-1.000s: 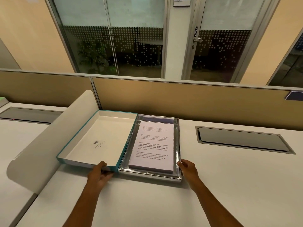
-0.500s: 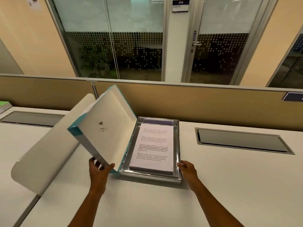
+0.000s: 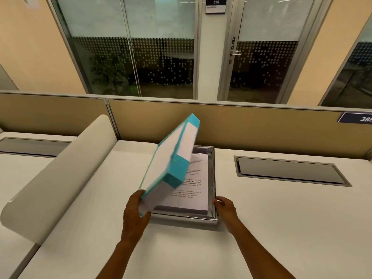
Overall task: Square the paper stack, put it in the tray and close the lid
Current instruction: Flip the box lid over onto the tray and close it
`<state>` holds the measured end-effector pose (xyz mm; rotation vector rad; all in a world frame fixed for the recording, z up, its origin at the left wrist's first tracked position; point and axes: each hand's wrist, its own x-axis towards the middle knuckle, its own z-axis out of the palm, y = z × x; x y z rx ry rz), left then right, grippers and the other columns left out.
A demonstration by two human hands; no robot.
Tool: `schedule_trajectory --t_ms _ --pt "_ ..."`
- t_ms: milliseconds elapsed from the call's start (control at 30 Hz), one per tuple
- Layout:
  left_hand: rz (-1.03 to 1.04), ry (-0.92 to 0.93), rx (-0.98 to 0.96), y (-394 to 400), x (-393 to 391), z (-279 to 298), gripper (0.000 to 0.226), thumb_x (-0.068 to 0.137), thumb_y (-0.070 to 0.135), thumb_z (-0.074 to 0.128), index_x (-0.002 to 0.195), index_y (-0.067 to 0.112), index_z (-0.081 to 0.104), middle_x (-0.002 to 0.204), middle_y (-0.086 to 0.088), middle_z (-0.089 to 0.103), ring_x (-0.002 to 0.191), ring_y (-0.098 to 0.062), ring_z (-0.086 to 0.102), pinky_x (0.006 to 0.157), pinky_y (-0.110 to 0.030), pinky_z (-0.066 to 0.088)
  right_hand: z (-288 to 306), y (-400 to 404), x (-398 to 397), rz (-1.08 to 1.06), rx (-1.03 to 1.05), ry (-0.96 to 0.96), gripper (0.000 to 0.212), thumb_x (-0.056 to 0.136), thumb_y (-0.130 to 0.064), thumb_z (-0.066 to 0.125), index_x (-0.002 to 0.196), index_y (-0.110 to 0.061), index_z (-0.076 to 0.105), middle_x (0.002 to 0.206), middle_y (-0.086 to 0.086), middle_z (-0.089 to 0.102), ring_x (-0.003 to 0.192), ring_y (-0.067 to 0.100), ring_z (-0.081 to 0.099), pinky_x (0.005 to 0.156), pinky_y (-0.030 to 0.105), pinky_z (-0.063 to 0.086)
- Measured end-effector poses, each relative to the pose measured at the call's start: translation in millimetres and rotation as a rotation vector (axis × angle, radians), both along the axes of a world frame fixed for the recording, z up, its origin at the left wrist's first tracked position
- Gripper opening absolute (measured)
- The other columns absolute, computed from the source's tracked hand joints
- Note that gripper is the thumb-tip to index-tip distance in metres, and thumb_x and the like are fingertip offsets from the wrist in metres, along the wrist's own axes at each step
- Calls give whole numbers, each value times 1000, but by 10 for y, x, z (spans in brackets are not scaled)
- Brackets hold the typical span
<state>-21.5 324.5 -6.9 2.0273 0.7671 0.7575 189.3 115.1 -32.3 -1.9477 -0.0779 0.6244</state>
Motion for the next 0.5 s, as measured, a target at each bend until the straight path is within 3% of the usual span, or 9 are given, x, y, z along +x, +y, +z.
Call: schedule_trajectory --t_ms 133,267,400,500 --pt "-98 189 328 -47 37 -240 70 63 -2 84 127 -1 56 126 -20 59 118 -35 56 99 -49 51 8 -14 8 -10 37 51 37 94 -25 57 128 -9 57 118 12 66 99 25 64 89 35 55" --pt "-152 341 513 -104 88 -388 77 54 0 89 125 8 60 128 -18 61 116 -40 58 95 -56 52 61 -7 0 -70 131 174 31 97 -33 50 115 -11 63 114 14 68 103 31 65 91 46 56" --pt "-165 431 623 -140 147 -471 76 51 1 90 122 10 64 126 -18 63 117 -43 59 92 -66 48 161 60 8 -137 182 252 45 97 -50 40 109 -11 60 108 13 67 103 36 65 92 49 53" --pt "-206 455 666 -149 153 -454 79 48 4 93 121 14 64 124 -17 65 113 -43 62 88 -67 49 221 109 25 -123 185 229 50 92 -56 44 95 -10 62 94 13 71 87 31 71 79 42 58"
